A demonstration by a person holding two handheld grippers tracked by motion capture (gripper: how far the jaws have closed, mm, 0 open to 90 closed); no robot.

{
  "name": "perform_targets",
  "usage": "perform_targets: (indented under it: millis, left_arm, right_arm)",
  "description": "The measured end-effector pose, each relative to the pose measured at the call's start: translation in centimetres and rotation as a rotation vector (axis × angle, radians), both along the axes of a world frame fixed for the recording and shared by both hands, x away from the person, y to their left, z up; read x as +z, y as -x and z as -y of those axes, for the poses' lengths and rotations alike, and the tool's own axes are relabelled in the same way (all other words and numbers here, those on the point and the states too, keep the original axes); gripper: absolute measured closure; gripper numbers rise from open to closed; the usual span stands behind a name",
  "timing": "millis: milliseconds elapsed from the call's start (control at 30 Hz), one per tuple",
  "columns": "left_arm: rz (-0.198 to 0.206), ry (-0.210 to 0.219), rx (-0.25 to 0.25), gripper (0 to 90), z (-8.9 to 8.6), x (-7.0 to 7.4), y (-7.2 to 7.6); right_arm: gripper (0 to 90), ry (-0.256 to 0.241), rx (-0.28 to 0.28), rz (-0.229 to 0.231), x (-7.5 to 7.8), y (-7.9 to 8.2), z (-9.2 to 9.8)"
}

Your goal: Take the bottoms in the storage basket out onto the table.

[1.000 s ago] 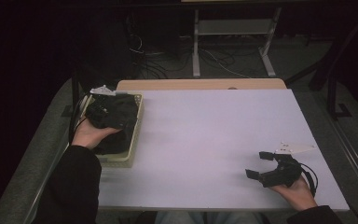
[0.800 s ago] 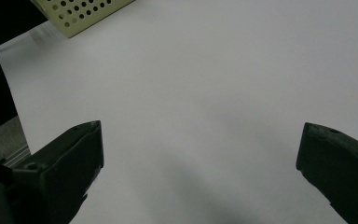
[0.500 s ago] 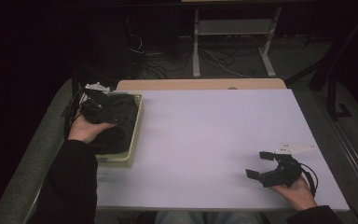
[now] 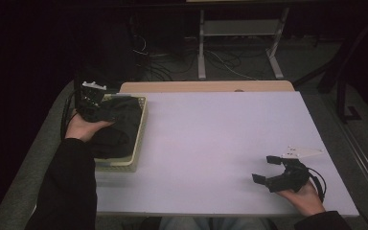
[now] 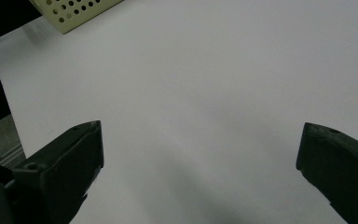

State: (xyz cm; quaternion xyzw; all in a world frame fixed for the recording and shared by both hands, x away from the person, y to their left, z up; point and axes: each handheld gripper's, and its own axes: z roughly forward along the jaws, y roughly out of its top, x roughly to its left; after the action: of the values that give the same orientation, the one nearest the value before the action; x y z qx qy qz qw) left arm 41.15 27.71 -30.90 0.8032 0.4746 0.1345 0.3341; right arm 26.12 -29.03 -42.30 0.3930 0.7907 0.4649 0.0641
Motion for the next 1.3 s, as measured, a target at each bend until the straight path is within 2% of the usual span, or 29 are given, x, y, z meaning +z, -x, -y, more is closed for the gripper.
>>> perform_targets:
  millis: [200,400,533,900,1133,1233,1300]
  left_arm:
    - [-0.010,0.019,0.048,0.0,-0.6,-0.3,-0.7]
    - [-0.041,0.030,0.078,0.0,-0.6,-1.1,-1.5]
    - [-0.068,0.030,0.082,0.0,-0.3,-1.8,-2.2]
    - [-0.098,0.021,0.087,0.0,0.7,-3.1,-3.2]
    - [-0.127,0.000,0.091,0.0,1.1,-4.3,-3.6]
    - [-0.145,-0.028,0.082,0.0,1.4,-4.8,-4.0]
    - [-0.148,-0.023,0.083,0.0,1.5,-5.1,-4.1]
  right_arm:
    - [0.2,-0.001,0.000,0.000,0.0,0.0,0.0]
    - [0.2,0.003,0.003,0.003,0.0,0.0,0.0]
    - [0.2,0.001,0.002,0.000,0.0,0.1,0.0]
    - [0.2,0.007,0.002,0.000,-0.1,0.2,0.0]
    - [0.2,0.014,0.003,0.006,-0.2,0.2,0.0]
    - [0.2,0.026,0.005,0.002,-0.2,0.3,-0.1]
    - [0.3,0.030,0.008,0.002,-0.2,0.3,-0.2]
